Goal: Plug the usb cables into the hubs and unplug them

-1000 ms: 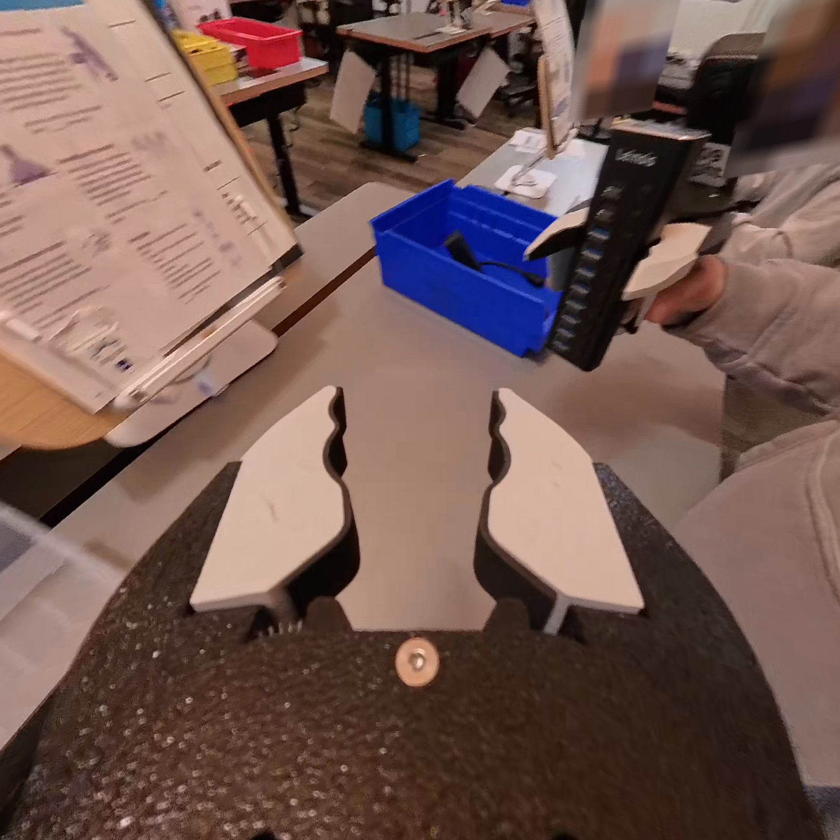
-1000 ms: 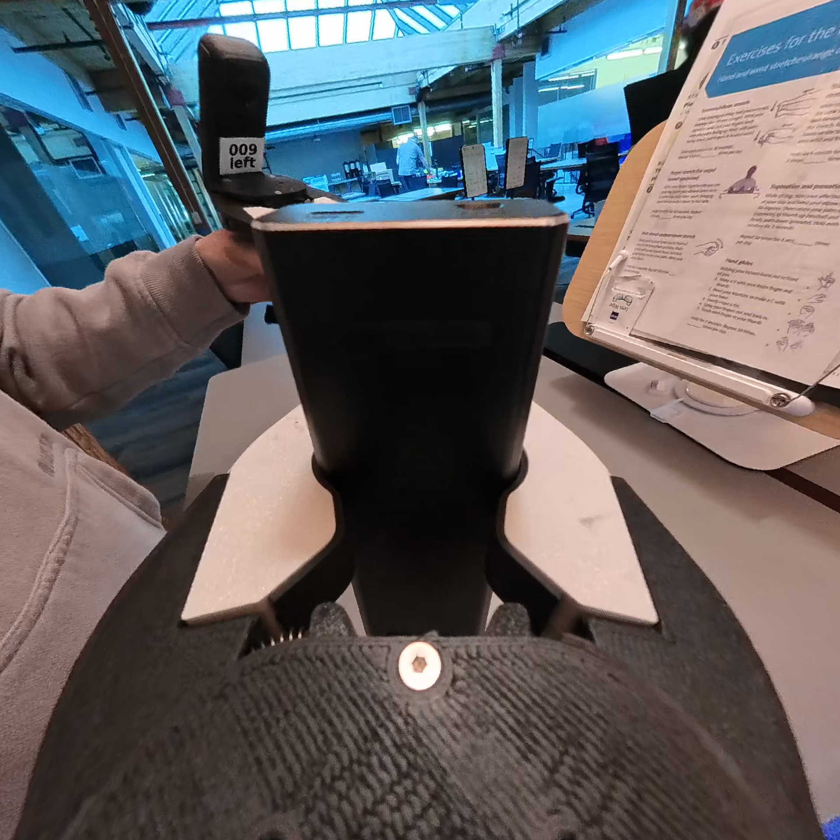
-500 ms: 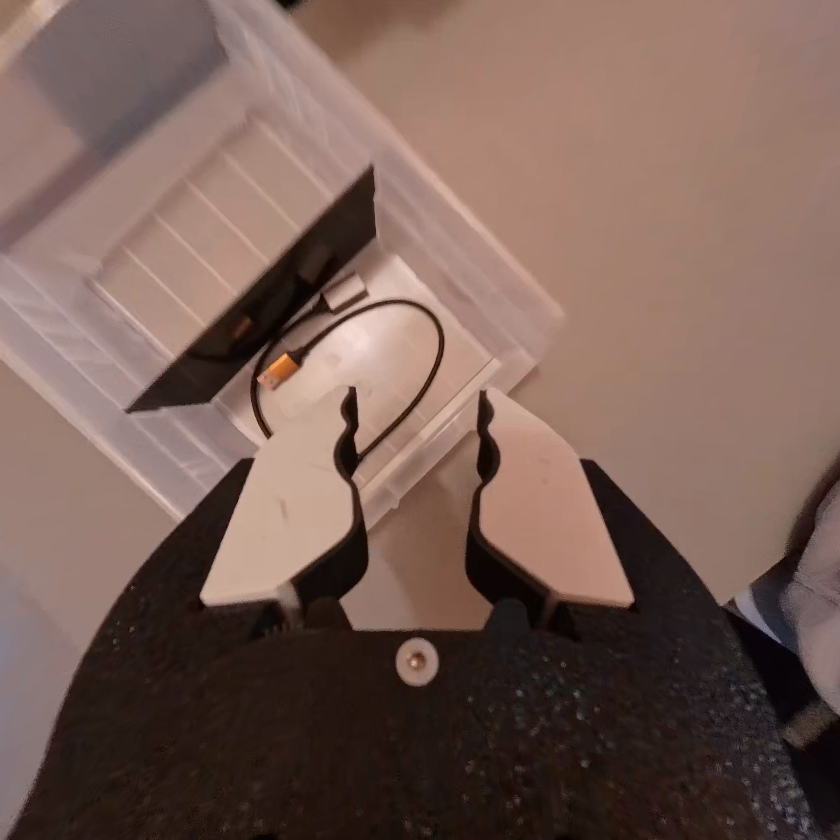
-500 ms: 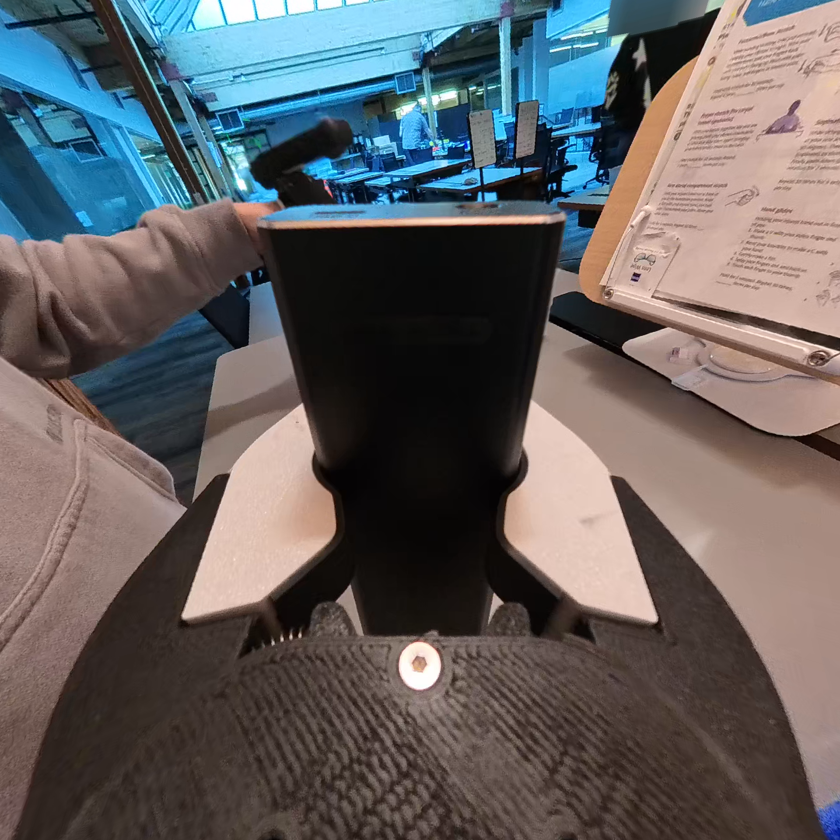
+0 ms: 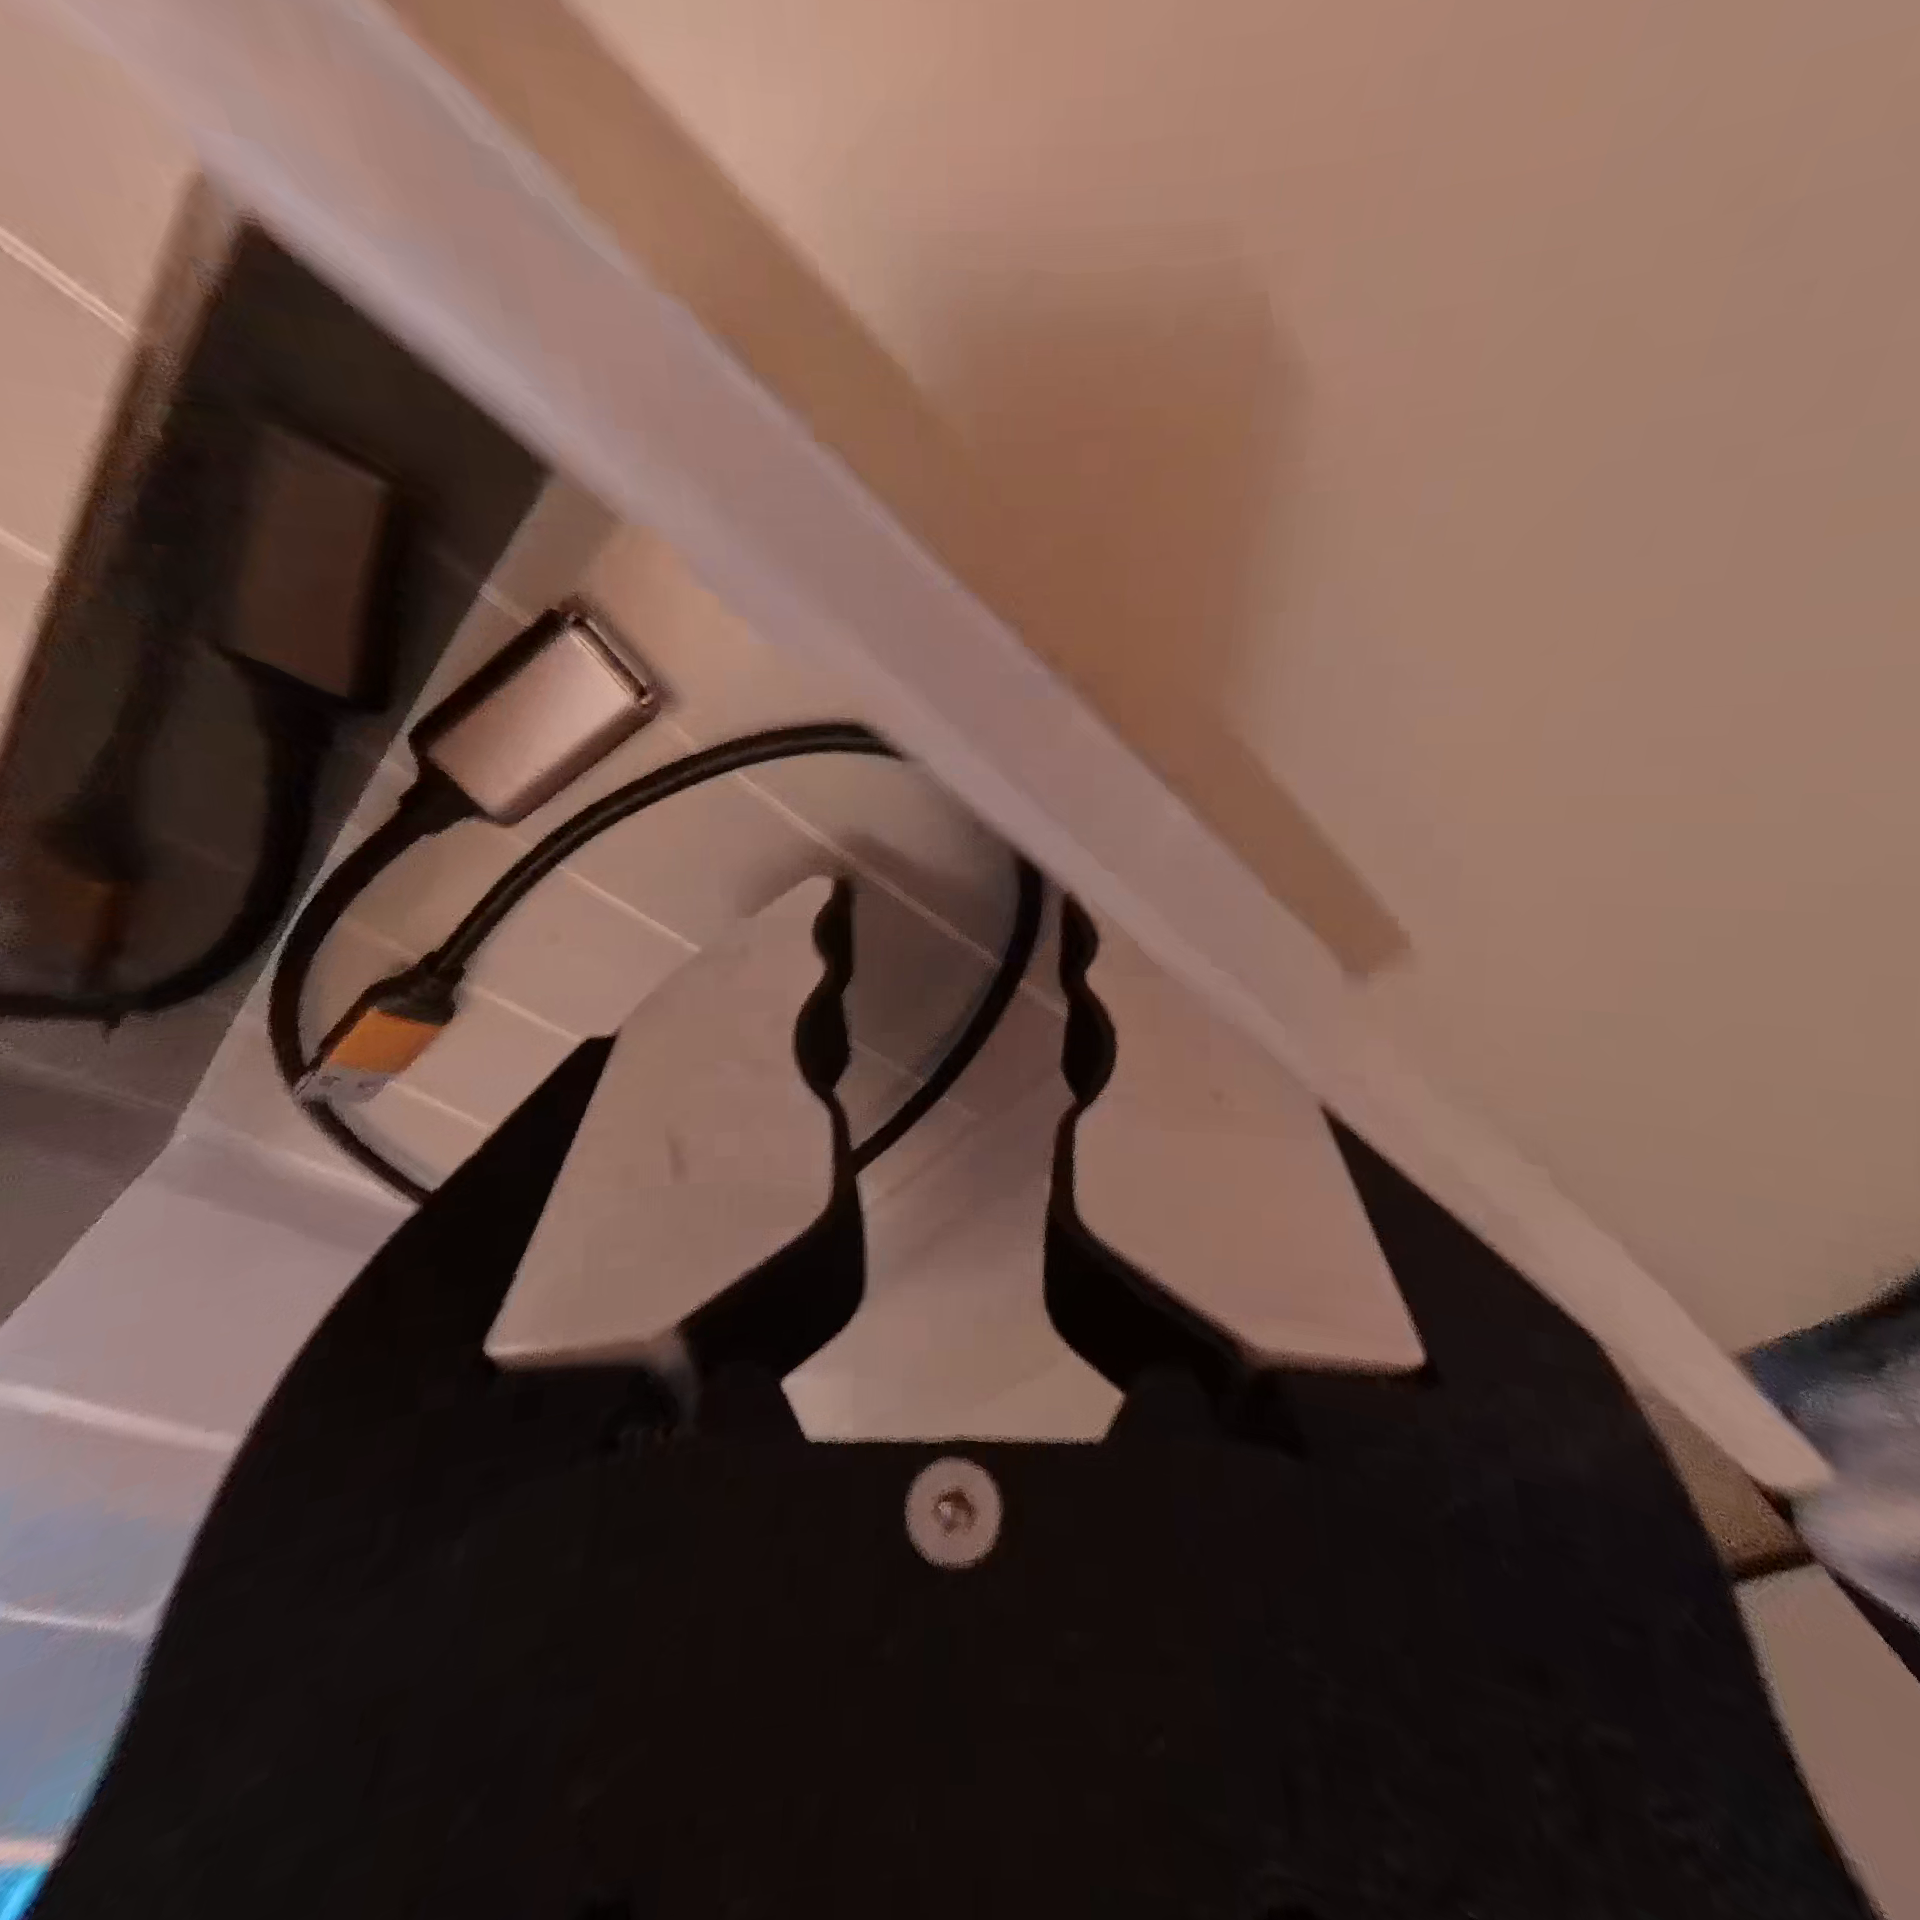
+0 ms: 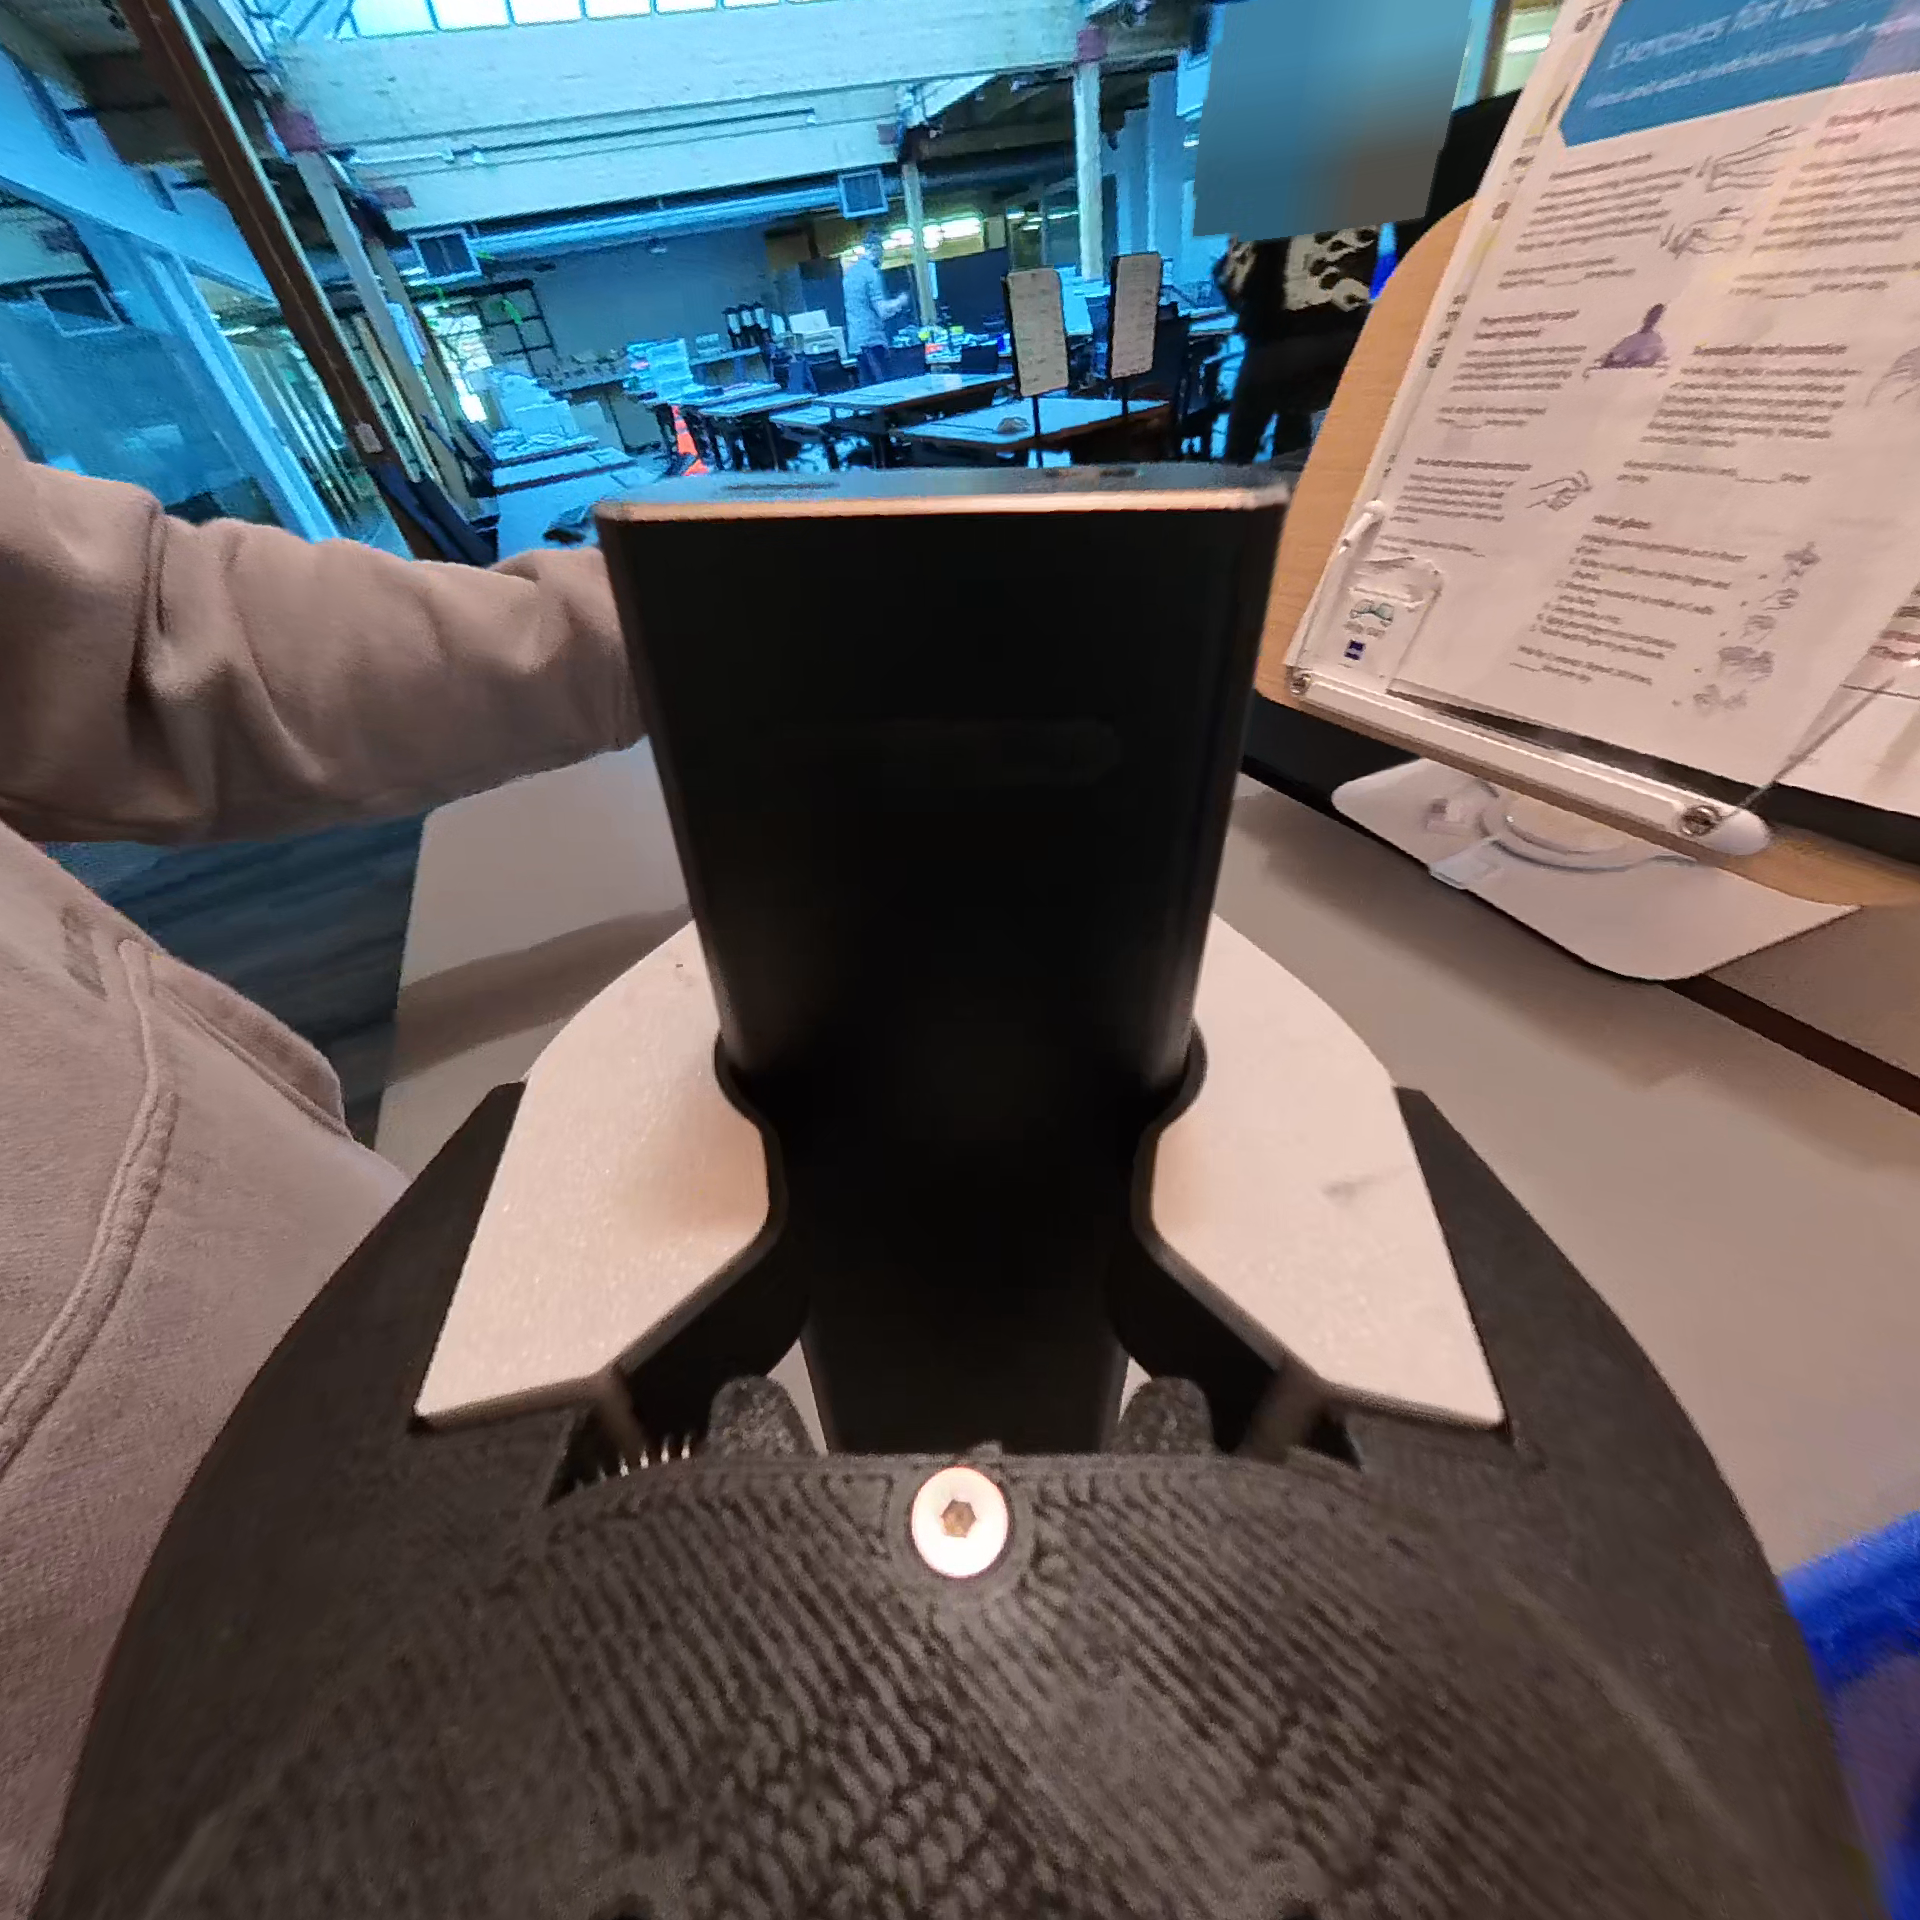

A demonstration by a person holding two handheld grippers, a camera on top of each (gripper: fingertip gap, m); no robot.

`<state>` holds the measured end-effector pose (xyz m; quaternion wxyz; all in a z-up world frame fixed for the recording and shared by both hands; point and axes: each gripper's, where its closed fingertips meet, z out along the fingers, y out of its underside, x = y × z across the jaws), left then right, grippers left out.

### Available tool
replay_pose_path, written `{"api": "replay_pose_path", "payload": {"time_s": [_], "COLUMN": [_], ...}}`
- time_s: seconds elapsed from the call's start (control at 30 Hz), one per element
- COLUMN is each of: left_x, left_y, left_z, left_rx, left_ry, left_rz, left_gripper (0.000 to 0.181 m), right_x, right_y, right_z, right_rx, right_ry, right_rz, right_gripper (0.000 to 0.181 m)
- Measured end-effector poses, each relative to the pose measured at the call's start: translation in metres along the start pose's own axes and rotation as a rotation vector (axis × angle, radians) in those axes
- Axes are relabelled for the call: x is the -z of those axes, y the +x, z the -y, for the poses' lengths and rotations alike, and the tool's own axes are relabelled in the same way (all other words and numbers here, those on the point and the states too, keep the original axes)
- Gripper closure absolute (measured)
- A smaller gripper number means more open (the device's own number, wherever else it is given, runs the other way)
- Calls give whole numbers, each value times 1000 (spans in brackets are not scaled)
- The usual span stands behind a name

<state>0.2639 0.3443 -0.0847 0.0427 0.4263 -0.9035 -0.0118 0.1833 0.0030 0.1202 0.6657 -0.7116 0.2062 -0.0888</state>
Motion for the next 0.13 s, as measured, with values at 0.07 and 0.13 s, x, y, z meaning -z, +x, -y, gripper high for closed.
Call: {"api": "replay_pose_path", "payload": {"time_s": [0.07, 0.13], "left_x": [0, -1], "left_y": [-1, -6], "left_z": [1, 1], "left_rx": [3, 17], "left_ry": [19, 47], "left_rz": [3, 45], "left_gripper": [147, 154], "right_x": [5, 8], "right_y": [4, 5], "right_z": [-3, -3], "right_rx": [-13, -22], "right_ry": [8, 20], "right_rz": [-21, -28], "right_gripper": [107, 107]}}
